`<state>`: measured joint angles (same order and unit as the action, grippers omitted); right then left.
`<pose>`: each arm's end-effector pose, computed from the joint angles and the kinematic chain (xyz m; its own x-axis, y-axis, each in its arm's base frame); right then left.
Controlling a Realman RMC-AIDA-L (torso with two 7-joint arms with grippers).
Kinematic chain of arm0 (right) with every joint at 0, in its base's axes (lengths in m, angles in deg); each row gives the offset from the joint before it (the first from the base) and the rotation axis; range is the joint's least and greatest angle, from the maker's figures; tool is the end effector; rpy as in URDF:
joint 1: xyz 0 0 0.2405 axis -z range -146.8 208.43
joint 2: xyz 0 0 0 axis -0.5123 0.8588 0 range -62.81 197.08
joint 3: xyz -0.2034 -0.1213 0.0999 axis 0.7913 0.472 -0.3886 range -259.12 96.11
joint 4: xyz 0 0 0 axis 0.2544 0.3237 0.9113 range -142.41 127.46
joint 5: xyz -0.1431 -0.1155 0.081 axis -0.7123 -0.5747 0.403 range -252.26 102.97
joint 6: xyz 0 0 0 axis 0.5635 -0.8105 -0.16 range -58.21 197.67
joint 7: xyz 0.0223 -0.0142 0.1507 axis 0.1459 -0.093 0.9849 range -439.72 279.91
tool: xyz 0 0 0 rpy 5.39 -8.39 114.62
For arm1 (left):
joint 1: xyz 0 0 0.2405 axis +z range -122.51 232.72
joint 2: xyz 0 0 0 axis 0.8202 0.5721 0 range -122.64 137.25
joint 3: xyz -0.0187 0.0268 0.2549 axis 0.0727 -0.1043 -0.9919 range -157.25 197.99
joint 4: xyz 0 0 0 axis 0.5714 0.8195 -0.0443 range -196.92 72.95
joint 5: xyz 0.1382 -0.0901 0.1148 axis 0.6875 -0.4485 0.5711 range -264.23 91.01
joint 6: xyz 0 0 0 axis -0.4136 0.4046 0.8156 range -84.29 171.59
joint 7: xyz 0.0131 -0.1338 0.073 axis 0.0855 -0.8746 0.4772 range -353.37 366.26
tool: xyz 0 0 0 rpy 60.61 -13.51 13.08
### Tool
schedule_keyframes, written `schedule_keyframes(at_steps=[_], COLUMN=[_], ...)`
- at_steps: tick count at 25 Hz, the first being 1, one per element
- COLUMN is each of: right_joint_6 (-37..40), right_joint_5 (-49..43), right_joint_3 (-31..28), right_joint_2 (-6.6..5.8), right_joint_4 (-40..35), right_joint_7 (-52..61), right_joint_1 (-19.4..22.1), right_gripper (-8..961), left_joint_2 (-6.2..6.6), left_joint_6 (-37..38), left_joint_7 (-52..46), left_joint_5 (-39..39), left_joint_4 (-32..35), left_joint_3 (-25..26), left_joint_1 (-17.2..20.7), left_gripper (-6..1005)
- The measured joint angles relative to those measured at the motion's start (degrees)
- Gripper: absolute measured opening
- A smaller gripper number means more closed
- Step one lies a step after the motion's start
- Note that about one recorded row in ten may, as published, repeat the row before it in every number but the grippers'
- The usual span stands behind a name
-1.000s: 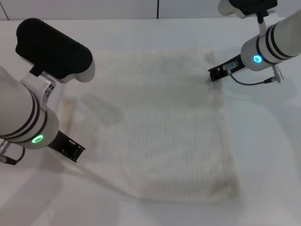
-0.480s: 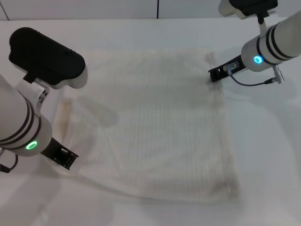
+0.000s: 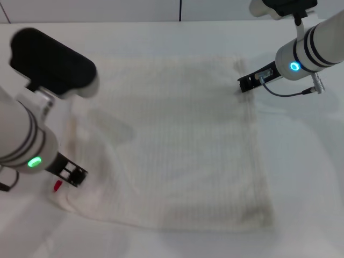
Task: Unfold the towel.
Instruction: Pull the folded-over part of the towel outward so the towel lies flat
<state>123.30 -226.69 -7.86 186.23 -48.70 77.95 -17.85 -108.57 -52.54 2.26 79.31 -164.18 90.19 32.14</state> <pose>0.2167 0.4316 -0.0473 0.5911 -0.7976 -0.1201 -0.6872 -0.4201 -0.5927 -0.1843 0.2799 -0.0144 0.5662 0.7910 -0.2318 0.4487 -0.5317 -0.7183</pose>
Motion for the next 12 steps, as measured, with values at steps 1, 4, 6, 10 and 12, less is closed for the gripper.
schedule_keyframes(at_steps=[1,4,6,10,12], right_joint_6=[0.0,0.1,0.2,0.4,0.7], right_joint_5=[0.0,0.0,0.0,0.0,0.0], right_joint_3=[0.0,0.0,0.0,0.0,0.0], right_joint_2=[0.00,0.04,0.05,0.07,0.08], right_joint_4=[-0.2,-0.5,-0.6,-0.9,-1.4], right_joint_7=[0.0,0.0,0.0,0.0,0.0], right_joint_1=[0.1,0.3,0.3,0.3,0.3], right_gripper=[23,24,24,25,26], left_joint_2=[0.40,1.67,1.83,1.07,1.12], left_joint_6=[-0.1,-0.1,1.1,3.3,3.2], left_joint_7=[-0.4,-1.3,-1.4,-0.8,-1.0], left_joint_5=[0.0,0.0,0.0,0.0,0.0], left_joint_4=[-0.1,-0.3,-0.6,1.7,3.3], left_joint_3=[0.4,1.1,1.4,0.4,0.1], left_joint_1=[-0.1,-0.3,-0.1,-0.3,-0.5], left_gripper=[254,399,496,557,588])
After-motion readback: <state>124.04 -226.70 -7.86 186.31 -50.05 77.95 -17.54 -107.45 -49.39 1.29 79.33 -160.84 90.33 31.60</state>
